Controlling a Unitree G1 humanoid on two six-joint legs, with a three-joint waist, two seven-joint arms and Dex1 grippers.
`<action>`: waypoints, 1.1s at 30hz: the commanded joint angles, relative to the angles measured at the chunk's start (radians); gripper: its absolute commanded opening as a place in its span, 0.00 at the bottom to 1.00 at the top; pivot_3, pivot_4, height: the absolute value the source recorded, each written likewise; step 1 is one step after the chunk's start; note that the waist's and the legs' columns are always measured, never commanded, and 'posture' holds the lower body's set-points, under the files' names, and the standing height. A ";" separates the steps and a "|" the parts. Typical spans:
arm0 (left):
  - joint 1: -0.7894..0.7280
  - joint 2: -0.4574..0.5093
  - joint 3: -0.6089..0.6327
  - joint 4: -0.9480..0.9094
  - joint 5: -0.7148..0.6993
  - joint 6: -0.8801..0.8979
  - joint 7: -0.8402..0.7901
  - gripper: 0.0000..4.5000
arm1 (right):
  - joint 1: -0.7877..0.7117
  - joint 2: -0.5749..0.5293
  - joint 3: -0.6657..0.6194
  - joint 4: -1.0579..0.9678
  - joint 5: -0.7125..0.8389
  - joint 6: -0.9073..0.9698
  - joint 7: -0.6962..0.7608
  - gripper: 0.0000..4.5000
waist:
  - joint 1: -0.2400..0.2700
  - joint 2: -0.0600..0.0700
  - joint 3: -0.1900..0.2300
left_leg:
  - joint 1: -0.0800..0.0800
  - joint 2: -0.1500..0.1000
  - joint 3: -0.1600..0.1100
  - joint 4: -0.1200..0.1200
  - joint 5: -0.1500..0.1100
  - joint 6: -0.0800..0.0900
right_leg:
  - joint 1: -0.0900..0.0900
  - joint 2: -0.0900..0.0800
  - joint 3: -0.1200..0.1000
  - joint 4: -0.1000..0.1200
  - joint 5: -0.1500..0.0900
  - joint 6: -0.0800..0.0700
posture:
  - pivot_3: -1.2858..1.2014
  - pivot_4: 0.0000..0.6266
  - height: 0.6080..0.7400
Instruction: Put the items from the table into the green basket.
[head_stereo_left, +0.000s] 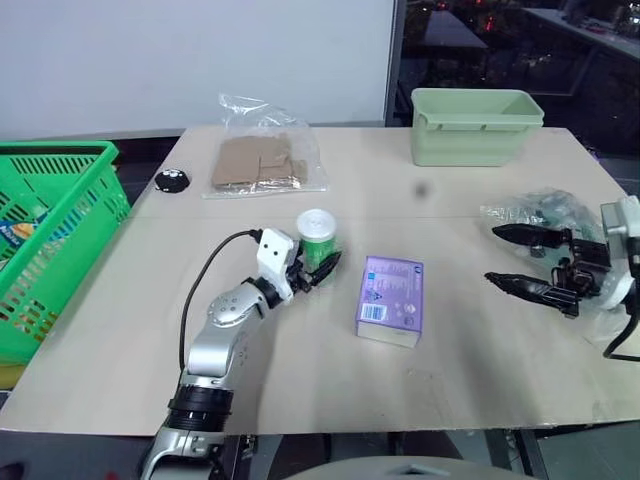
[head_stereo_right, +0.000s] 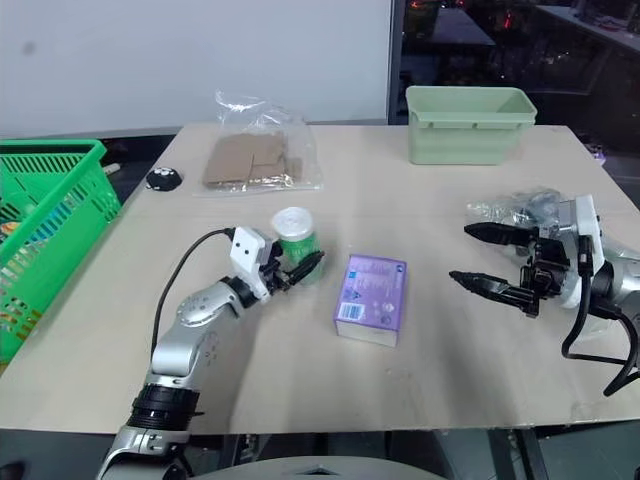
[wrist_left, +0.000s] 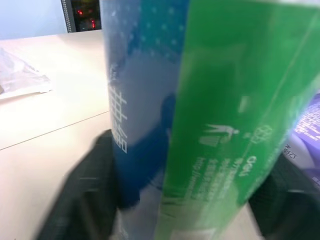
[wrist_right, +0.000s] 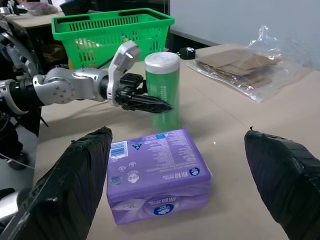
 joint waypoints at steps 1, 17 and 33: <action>-0.016 -0.016 0.015 -0.026 0.005 -0.025 0.028 0.48 | -0.007 -0.005 -0.016 -0.015 0.014 -0.013 0.001 1.00 | 0.000 0.000 0.000 | 0.000 0.000 0.000 0.000 0.000 0.000 | 0.000 0.000 0.000 0.000 0.000 0.000 | 0.50 0.00 1.00; -0.286 0.444 0.386 0.041 0.196 -0.015 0.303 0.47 | -0.292 0.118 0.081 0.025 0.077 0.037 -0.080 1.00 | 0.002 -0.001 0.000 | -0.005 0.001 -0.004 0.002 0.000 0.000 | -0.002 0.002 -0.003 0.001 0.002 -0.001 | 0.53 0.00 1.00; -0.214 0.800 0.450 0.409 0.426 -0.081 0.403 0.47 | -0.490 0.227 0.133 0.062 0.163 0.087 -0.107 1.00 | 0.051 -0.006 -0.002 | -0.009 0.001 -0.006 0.000 0.000 0.000 | -0.007 -0.002 -0.009 0.001 0.004 -0.003 | 0.56 0.00 1.00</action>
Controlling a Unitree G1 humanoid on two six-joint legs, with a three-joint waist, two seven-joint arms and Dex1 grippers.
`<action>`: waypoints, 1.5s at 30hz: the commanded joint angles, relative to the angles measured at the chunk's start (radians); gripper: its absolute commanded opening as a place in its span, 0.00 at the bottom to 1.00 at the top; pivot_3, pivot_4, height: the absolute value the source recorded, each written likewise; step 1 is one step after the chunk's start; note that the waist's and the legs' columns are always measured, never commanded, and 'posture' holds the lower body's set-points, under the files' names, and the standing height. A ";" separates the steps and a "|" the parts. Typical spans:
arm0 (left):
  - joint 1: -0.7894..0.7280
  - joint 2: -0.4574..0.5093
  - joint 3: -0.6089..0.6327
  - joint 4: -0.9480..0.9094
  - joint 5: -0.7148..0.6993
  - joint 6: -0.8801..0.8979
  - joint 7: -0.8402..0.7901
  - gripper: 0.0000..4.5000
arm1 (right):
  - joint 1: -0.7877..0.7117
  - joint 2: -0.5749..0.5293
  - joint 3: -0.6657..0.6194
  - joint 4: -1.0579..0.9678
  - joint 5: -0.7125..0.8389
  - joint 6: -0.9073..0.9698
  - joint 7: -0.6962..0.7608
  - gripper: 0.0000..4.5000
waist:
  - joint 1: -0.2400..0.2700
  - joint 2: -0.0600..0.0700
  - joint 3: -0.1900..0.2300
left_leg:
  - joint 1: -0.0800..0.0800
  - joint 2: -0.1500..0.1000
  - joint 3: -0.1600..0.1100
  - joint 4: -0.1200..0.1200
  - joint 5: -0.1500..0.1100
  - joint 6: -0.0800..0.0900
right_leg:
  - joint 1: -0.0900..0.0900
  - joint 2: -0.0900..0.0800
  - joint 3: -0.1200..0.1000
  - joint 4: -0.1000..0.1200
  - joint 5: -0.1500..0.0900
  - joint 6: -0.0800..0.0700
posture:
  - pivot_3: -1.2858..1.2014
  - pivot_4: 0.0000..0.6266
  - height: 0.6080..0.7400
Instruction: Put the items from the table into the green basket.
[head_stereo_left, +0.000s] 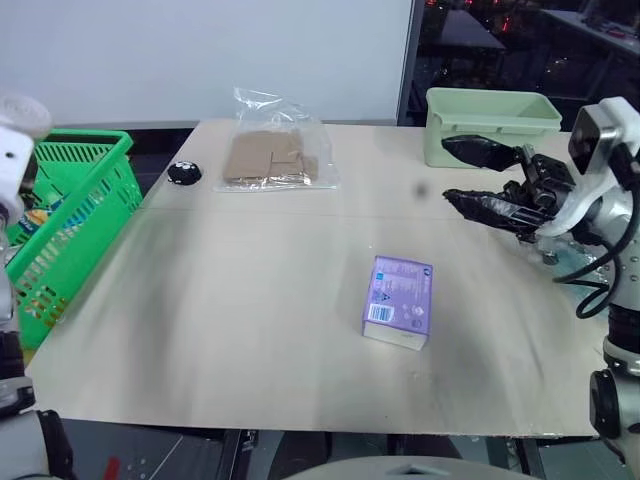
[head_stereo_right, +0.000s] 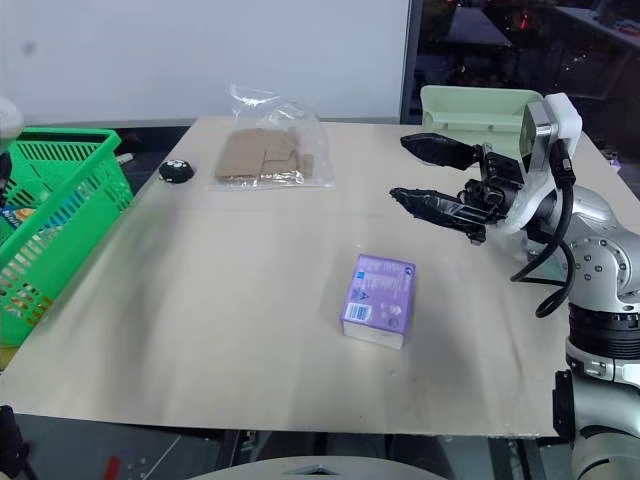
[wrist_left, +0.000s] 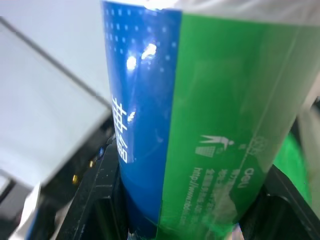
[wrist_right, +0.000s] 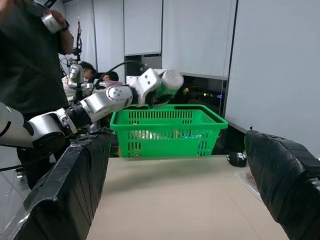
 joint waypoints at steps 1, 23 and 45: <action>-0.048 0.087 -0.013 0.061 0.055 -0.076 0.041 0.47 | -0.023 0.008 -0.003 -0.015 0.003 -0.018 0.005 1.00 | 0.009 -0.001 -0.001 | 0.000 0.000 0.000 0.000 0.000 0.000 | 0.000 0.000 0.000 0.000 0.000 0.000 | 0.56 0.00 1.00; -0.216 0.095 -0.056 0.506 -0.025 -0.077 0.119 0.96 | 0.017 0.010 -0.011 -0.027 -0.025 -0.047 0.002 1.00 | 0.010 -0.005 -0.003 | -0.002 0.000 0.001 0.001 0.000 0.000 | -0.003 0.000 0.000 0.004 0.000 0.000 | 0.55 0.00 1.00; -0.220 -0.311 -0.175 -0.307 -0.510 0.371 -0.339 0.99 | 0.060 -0.048 -0.071 -0.016 -0.029 -0.052 -0.005 1.00 | 0.005 -0.011 -0.008 | -0.006 0.000 0.004 0.009 0.000 0.000 | -0.008 0.000 0.003 0.014 0.000 0.000 | 0.54 0.00 1.00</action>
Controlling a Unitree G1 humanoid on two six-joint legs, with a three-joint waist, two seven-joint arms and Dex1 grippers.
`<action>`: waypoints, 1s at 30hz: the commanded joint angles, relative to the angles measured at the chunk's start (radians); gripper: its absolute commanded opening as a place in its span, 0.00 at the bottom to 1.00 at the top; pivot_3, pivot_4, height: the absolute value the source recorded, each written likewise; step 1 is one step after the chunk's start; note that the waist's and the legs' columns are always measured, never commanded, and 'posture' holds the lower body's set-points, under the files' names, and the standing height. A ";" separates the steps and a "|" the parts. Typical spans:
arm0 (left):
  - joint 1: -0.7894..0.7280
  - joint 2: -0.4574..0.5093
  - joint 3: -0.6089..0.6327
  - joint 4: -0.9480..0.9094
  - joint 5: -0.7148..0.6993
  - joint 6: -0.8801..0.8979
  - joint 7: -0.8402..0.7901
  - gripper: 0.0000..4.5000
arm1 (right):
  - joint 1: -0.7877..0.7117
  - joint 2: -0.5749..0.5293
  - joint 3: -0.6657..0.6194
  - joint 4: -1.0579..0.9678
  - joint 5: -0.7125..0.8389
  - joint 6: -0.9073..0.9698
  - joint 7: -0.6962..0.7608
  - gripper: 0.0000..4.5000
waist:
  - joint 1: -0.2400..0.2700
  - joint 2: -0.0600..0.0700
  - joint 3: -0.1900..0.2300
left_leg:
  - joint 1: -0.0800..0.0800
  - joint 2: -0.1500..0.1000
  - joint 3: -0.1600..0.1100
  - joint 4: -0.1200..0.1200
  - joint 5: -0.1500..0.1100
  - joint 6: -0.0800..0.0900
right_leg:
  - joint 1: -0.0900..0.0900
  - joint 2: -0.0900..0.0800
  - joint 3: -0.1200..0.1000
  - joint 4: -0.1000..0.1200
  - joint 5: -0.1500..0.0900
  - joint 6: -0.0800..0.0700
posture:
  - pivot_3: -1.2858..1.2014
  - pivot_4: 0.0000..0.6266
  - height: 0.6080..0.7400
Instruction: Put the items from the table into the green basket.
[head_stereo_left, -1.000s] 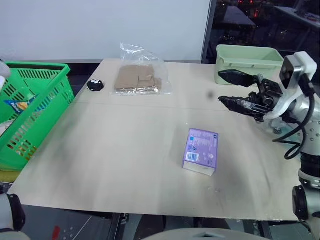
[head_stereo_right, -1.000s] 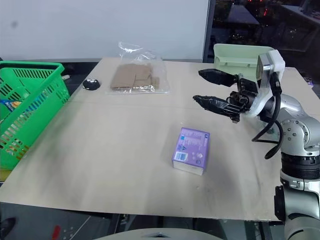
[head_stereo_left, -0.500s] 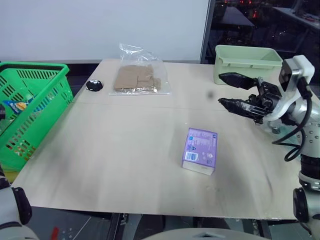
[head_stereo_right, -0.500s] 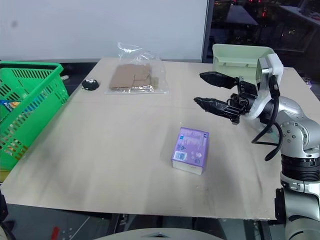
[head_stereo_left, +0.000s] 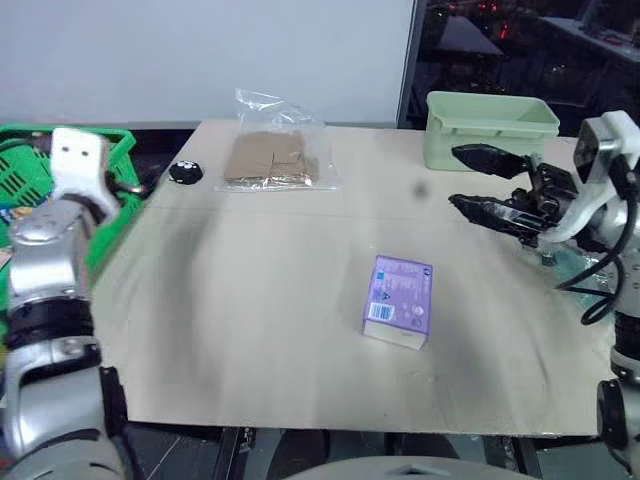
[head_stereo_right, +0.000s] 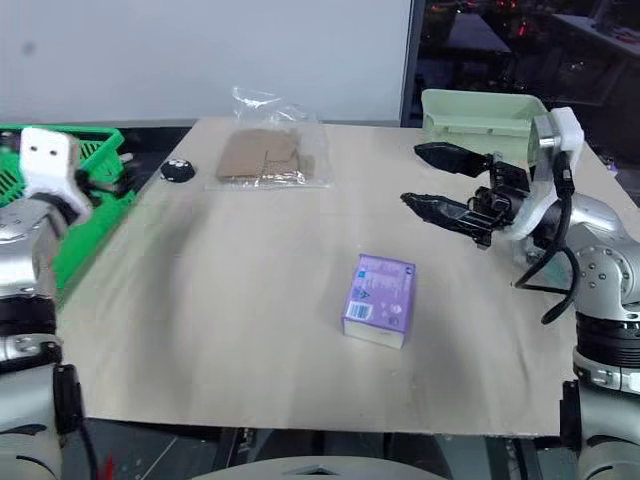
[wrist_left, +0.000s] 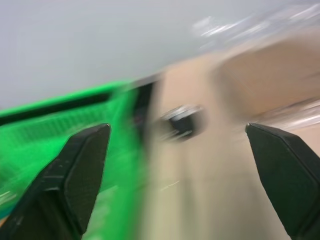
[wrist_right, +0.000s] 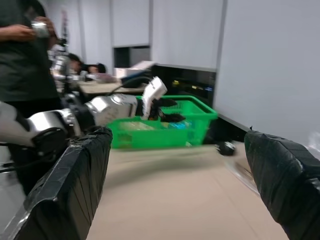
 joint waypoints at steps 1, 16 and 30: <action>0.009 -0.082 -0.060 -0.288 -0.191 0.230 -0.055 0.99 | 0.003 -0.020 -0.037 -0.017 0.007 -0.015 -0.006 1.00 | 0.002 0.000 0.000 | 0.000 0.000 0.000 0.000 0.000 0.000 | 0.000 0.000 0.000 0.000 0.000 0.000 | 0.54 0.00 1.00; 0.204 -0.291 -0.313 -0.657 -0.442 0.737 -0.006 0.99 | 0.445 -0.217 -0.123 -0.078 -0.119 -0.069 0.098 1.00 | -0.048 0.004 -0.002 | 0.005 0.000 -0.001 0.001 0.000 0.000 | 0.006 0.002 0.002 -0.002 -0.003 0.004 | 0.50 0.00 1.00; 0.236 -0.421 -0.394 -0.605 -0.373 0.810 0.137 0.88 | 0.701 -0.253 -0.173 -0.118 -0.216 -0.146 0.108 1.00 | -0.097 0.008 -0.005 | 0.009 -0.001 0.000 0.003 0.000 0.000 | 0.008 0.003 0.005 -0.003 -0.003 0.005 | 0.47 0.00 1.00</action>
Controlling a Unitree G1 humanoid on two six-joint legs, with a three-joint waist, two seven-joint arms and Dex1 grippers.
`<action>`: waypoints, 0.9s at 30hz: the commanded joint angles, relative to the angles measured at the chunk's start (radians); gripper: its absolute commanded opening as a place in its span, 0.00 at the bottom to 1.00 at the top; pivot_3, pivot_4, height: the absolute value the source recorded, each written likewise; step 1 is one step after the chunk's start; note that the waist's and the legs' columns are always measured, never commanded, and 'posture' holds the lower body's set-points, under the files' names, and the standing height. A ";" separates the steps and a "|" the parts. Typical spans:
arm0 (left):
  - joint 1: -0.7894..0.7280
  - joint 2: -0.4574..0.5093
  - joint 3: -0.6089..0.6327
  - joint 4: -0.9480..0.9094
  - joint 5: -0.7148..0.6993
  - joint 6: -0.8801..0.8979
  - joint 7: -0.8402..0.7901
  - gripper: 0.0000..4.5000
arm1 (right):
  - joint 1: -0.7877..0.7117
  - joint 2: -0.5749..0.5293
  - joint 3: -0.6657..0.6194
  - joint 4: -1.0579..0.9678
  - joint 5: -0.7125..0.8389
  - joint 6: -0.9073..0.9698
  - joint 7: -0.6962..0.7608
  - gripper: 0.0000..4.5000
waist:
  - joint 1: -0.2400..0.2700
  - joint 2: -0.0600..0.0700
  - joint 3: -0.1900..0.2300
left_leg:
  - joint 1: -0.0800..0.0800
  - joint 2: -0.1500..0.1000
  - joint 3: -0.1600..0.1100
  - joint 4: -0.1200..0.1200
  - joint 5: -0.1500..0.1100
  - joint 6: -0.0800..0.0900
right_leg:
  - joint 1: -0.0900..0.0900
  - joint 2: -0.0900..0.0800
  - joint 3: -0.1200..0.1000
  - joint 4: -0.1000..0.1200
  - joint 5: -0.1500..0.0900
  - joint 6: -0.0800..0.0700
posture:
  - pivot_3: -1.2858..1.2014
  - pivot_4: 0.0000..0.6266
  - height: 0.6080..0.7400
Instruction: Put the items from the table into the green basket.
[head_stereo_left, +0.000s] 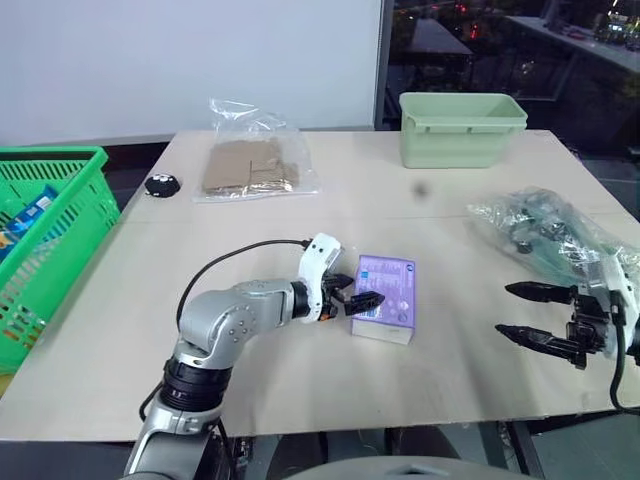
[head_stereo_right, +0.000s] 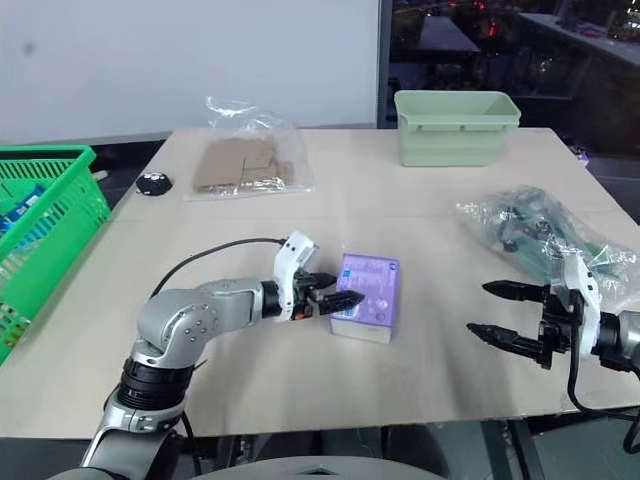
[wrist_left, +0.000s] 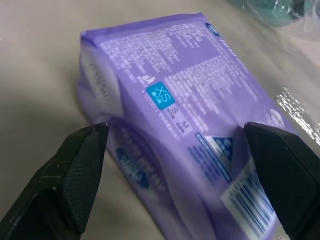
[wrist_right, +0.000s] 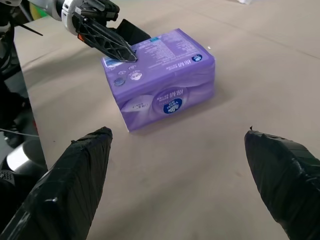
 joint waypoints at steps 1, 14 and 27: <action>0.000 -0.025 0.010 0.001 0.010 0.010 0.027 0.80 | 0.008 -0.004 -0.048 -0.037 0.013 -0.013 -0.007 1.00 | -0.008 0.000 -0.001 | 0.000 0.000 0.000 0.000 0.000 0.000 | 0.000 0.000 0.000 0.000 0.000 0.000 | 0.47 0.00 1.00; 0.012 -0.101 0.059 0.023 0.077 -0.104 0.096 0.01 | -0.016 0.003 -0.034 -0.049 0.020 -0.012 -0.035 1.00 | -0.012 0.007 -0.006 | 0.002 0.000 -0.001 0.000 0.000 0.000 | 0.006 0.000 0.000 -0.006 0.000 -0.001 | 0.47 0.00 1.00; -0.172 0.280 0.266 0.242 0.387 -0.626 0.055 0.01 | -0.351 0.075 0.018 -0.106 0.257 0.117 -0.126 1.00 | -0.013 0.007 -0.004 | 0.002 0.000 -0.003 -0.003 0.000 0.000 | 0.005 0.002 -0.001 -0.007 0.000 0.000 | 0.49 0.00 1.00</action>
